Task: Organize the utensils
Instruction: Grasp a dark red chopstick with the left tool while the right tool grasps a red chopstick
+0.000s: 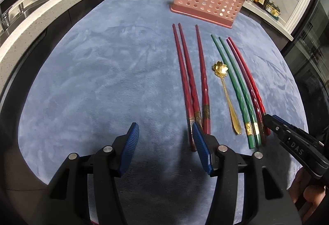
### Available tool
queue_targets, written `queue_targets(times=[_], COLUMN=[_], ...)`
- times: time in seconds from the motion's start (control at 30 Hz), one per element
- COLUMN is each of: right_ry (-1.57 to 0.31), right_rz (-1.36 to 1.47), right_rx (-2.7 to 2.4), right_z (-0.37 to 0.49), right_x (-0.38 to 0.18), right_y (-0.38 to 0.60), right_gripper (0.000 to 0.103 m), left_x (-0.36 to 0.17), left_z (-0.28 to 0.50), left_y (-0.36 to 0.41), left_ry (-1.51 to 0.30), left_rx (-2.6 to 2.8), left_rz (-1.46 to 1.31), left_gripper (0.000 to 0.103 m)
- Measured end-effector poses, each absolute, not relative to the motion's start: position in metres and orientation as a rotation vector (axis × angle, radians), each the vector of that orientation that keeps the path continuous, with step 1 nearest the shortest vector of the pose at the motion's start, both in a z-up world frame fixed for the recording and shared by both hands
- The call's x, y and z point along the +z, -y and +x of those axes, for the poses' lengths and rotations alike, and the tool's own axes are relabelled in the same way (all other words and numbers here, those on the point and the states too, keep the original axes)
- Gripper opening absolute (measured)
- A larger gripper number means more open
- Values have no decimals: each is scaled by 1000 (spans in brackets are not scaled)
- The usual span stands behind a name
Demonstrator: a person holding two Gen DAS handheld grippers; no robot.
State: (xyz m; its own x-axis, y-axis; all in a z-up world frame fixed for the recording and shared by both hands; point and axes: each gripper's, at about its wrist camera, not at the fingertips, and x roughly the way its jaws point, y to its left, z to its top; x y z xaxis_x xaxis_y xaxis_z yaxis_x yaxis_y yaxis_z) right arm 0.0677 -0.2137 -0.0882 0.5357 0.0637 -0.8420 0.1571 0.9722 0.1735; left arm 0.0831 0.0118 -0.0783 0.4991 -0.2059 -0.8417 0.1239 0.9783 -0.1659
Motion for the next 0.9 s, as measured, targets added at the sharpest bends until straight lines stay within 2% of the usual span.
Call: queue_targets(times=[0.9], right_ry=[-995], right_rz=[234], right_rx=[-60], right_z=[69], right_x=[-93], right_y=[213], right_gripper=[21], left_x=[-94], left_z=[90], left_y=[2], left_ry=[-1034], left_rx=[-181], left_rz=[-36], left_gripper=[52])
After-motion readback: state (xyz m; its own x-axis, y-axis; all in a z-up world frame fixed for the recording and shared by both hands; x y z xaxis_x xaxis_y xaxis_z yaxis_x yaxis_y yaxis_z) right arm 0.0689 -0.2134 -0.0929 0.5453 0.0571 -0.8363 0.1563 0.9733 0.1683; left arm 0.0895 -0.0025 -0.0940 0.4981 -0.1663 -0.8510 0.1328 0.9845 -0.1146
